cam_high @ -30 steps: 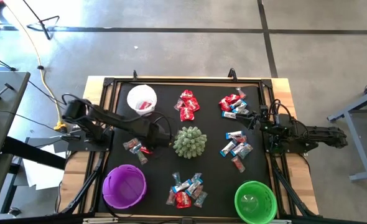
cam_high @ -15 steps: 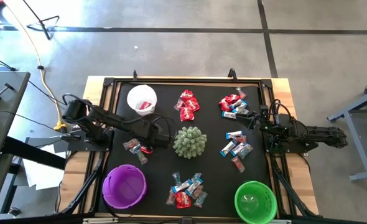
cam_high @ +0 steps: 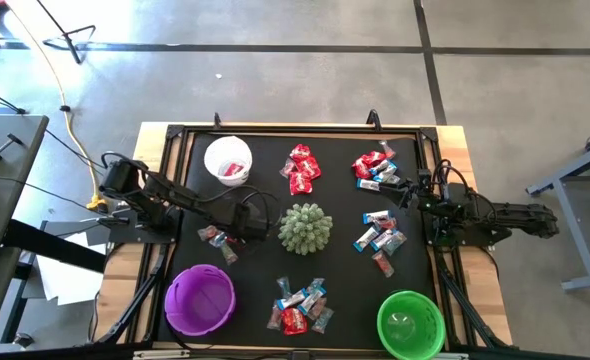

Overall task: Organize candy in baskets
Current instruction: Put the red candy into the white bucket, then put the orange gummy into the purple bucket, then put the blue gummy into the purple bucket

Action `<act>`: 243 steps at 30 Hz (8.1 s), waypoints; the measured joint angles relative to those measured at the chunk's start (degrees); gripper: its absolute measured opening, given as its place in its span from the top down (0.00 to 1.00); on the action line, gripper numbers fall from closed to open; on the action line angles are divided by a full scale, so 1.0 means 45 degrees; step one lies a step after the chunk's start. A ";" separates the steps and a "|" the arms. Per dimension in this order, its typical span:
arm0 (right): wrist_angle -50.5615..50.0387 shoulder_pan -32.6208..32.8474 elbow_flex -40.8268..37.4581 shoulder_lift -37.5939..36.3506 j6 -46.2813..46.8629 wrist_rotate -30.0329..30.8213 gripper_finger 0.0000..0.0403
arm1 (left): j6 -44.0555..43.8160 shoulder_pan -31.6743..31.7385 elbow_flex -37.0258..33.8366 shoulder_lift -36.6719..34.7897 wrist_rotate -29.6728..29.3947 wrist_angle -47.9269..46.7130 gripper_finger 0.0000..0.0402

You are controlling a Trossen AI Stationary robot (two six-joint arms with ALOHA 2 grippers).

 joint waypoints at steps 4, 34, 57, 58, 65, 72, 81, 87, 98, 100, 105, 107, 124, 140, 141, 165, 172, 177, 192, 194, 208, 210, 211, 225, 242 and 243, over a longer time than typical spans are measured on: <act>0.0005 0.0001 0.0001 0.0000 -0.0002 0.0001 0.60 | -0.0003 -0.0005 -0.0070 0.0003 -0.0166 0.0192 0.58; 0.0003 0.0001 -0.0001 0.0000 -0.0002 0.0000 0.60 | -0.0022 0.0010 0.0984 -0.1534 -0.0492 -0.1142 0.95; 0.0005 0.0001 0.0002 0.0000 0.0002 0.0000 0.60 | 0.1724 0.2337 0.3151 -0.7223 -0.5649 -0.3803 0.96; 0.0005 0.0000 0.0002 0.0000 -0.0002 0.0000 0.60 | 0.1952 0.2638 0.3150 -0.7263 -0.5746 -0.3829 0.96; 0.0000 0.0000 0.0002 0.0000 0.0002 -0.0004 0.60 | 0.3128 0.4937 0.3146 -0.7124 -0.5833 -0.3803 0.95; 0.0003 0.0003 -0.0001 0.0000 0.0000 -0.0001 0.60 | 0.4251 0.7285 0.3141 -0.6249 -0.4257 -0.3784 0.91; 0.0001 0.0000 0.0002 0.0000 0.0003 -0.0004 0.60 | 0.5315 0.9170 0.3136 -0.4985 -0.2426 -0.3337 0.79; 0.0002 0.0001 0.0001 0.0000 -0.0001 0.0000 0.60 | 0.6057 0.9212 0.3136 -0.5064 -0.1443 -0.3207 0.71; 0.0000 0.0000 0.0001 0.0000 0.0001 0.0000 0.60 | 0.3959 0.6241 0.3136 -0.5757 -0.0973 -0.5034 0.72; 0.0000 0.0000 0.0000 0.0000 0.0000 -0.0002 0.60 | 0.3042 0.5359 0.3122 -0.5859 -0.0999 -0.5426 0.71; 0.0005 0.0000 0.0001 0.0000 0.0001 -0.0001 0.60 | 0.0643 0.3011 0.2479 -0.5859 -0.0993 -0.5943 0.71; 0.0000 0.0000 -0.0001 0.0000 -0.0002 -0.0003 0.60 | -0.0092 0.2109 0.2067 -0.5862 -0.0883 -0.5966 0.71; 0.0005 0.0001 0.0001 0.0000 0.0002 -0.0004 0.60 | -0.2468 -0.1473 -0.0944 -0.5651 0.0580 -0.4280 0.71; 0.0004 0.0000 0.0002 0.0000 0.0003 0.0001 0.60 | -0.2571 -0.1262 -0.4184 -0.5646 0.0444 -0.1370 0.71; 0.0004 0.0003 0.0001 0.0000 0.0000 -0.0002 0.60 | -0.2570 -0.1155 -0.4334 -0.5646 0.0435 -0.1175 0.71; 0.0002 0.0002 0.0001 0.0000 0.0002 -0.0001 0.60 | -0.1329 -0.0068 -0.5641 -0.5670 0.0053 0.0921 0.86; 0.0003 0.0003 0.0002 0.0000 0.0003 -0.0004 0.60 | -0.1334 -0.0068 -0.5466 -0.5655 0.0047 0.0907 0.99; 0.0005 0.0000 0.0000 0.0000 0.0001 -0.0001 0.60 | -0.0843 -0.0044 -0.4739 -0.5617 -0.0230 -0.0178 0.98; 0.0004 0.0001 0.0002 0.0005 0.0002 -0.0002 0.60 | -0.1289 -0.0896 0.0720 -0.6088 0.0395 -0.5627 0.99; 0.0000 0.0000 0.0000 0.0005 0.0001 -0.0001 0.60 | -0.1782 -0.1270 0.1602 -0.6090 0.0536 -0.6192 0.99; 0.0003 0.0002 0.0002 0.0005 -0.0002 -0.0002 0.60 | -0.6120 -0.6405 0.4054 -0.6091 0.0991 -0.7477 0.99; 0.0004 0.0004 0.0002 0.0005 0.0002 0.0000 0.60 | -0.7101 -0.7455 0.4054 -0.6028 0.0999 -0.7019 0.99; 0.0002 0.0002 0.0002 0.0005 -0.0002 -0.0002 0.60 | -0.7507 -0.7996 0.4054 -0.5954 0.0976 -0.6730 0.99; 0.0003 0.0004 0.0000 0.0005 -0.0002 -0.0003 0.60 | -0.8136 -1.0923 0.4054 -0.4565 0.0003 -0.3858 0.92; 0.0000 0.0005 0.0000 0.0005 0.0000 0.0001 0.60 | -0.7402 -1.0887 0.4054 -0.4650 -0.1258 -0.3824 0.79; 0.0004 0.0002 0.0002 0.0005 0.0001 -0.0002 0.60 | -0.7398 -1.0806 0.4054 -0.4785 -0.1558 -0.4011 0.79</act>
